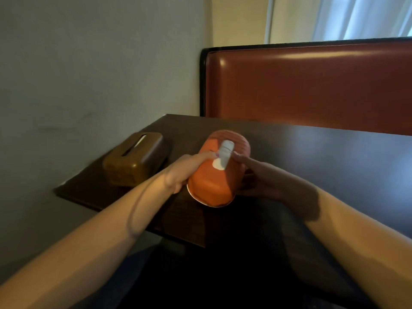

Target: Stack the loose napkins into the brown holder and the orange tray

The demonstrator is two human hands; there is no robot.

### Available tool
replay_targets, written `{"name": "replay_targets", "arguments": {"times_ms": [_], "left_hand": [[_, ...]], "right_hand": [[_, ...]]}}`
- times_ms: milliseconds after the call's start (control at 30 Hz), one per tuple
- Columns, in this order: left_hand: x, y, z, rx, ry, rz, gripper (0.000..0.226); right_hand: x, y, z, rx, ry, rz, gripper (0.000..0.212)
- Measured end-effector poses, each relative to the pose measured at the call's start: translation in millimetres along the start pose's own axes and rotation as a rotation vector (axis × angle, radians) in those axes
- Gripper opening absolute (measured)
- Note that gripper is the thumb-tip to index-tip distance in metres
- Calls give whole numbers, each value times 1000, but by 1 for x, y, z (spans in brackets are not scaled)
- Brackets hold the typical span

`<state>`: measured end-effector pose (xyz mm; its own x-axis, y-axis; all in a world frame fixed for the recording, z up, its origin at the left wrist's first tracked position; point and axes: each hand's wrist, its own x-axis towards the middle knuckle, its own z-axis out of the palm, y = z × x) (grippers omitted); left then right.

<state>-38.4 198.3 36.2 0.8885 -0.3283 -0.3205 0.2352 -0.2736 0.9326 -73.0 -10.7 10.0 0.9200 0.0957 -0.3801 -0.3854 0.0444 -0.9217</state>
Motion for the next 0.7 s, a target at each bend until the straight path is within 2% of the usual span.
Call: {"name": "replay_targets", "arguments": {"times_ms": [167,300,433,500,600,700], "left_hand": [[9,2,-30,99,185,17,80],[16,11,-38,389,366,4,65],[23,12,-44,593,433,-42,50],[24,10,-42,630,446,-73,43],[23,-2,-46,599,506,-67,45],[17,-17,-46,445,494,91,45]], "right_hand": [[38,-11,50,-24,94,49,77],[64,-16,77,-109,168,66,74],[73,-18,89,-176,204,62,76],[72,-20,96,-216,241,55,76],[70,-24,112,-264,270,66,80],[71,-25,118,-335,243,116,78]]}}
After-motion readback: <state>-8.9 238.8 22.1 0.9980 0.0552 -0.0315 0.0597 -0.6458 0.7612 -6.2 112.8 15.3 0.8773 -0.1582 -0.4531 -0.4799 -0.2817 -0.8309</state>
